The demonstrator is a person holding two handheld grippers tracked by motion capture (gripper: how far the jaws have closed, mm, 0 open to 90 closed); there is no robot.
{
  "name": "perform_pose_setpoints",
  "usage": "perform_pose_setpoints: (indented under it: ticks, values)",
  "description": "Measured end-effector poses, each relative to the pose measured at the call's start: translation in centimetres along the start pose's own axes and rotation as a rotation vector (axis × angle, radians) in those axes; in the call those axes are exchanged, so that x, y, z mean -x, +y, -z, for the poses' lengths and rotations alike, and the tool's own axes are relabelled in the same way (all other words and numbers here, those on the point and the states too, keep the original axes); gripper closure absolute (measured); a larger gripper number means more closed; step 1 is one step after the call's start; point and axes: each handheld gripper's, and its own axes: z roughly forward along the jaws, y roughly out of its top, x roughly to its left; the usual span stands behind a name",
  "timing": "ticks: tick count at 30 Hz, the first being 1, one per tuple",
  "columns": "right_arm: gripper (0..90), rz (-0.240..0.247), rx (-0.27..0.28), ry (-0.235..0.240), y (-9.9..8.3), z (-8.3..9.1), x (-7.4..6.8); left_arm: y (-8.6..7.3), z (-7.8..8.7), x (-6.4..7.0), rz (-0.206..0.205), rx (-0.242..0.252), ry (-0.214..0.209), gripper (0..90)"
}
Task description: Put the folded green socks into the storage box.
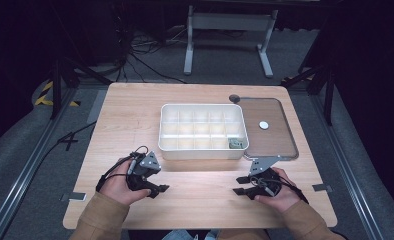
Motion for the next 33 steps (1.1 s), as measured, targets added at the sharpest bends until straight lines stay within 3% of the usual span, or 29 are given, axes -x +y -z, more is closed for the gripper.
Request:
perform_pose_setpoints:
  ticks: [7, 11, 12, 14, 16, 20, 26, 33]
  values:
    - [55.0, 0.005, -0.008, -0.016, -0.6, -1.2, -0.3, -0.2, -0.7, 0.1, 0.0, -0.035, 0.007, 32.1]
    - [54.8, 0.006, -0.006, -0.022, -0.7, -1.2, -0.5, -0.7, -0.8, 0.3, -0.004, -0.013, 0.016, 34.3]
    - [54.6, 0.006, -0.002, -0.023, -0.8, -1.1, -0.6, -0.9, -0.8, 0.3, 0.01, -0.004, 0.01, 34.3]
    - [54.5, 0.001, 0.001, -0.017, -1.3, -1.2, -0.8, -1.1, -0.9, 0.3, 0.015, 0.007, 0.032, 34.8]
    - [53.2, -0.001, -0.002, -0.026, -1.5, -1.2, -0.7, -1.3, -1.3, 0.3, 0.023, 0.003, 0.016, 34.8]
    - [52.5, 0.004, 0.004, -0.06, -1.6, -1.2, -0.6, -1.3, -1.8, 0.2, 0.015, -0.039, 0.029, 33.7]
    - [50.3, -0.005, 0.012, -0.11, -1.8, -1.1, -0.4, -1.5, -2.3, -0.2, 0.056, -0.057, 0.036, 31.6]
    - [50.2, -0.006, 0.02, -0.111, -1.9, -1.1, -0.3, -1.5, -2.6, -0.4, 0.075, -0.049, 0.032, 30.8]
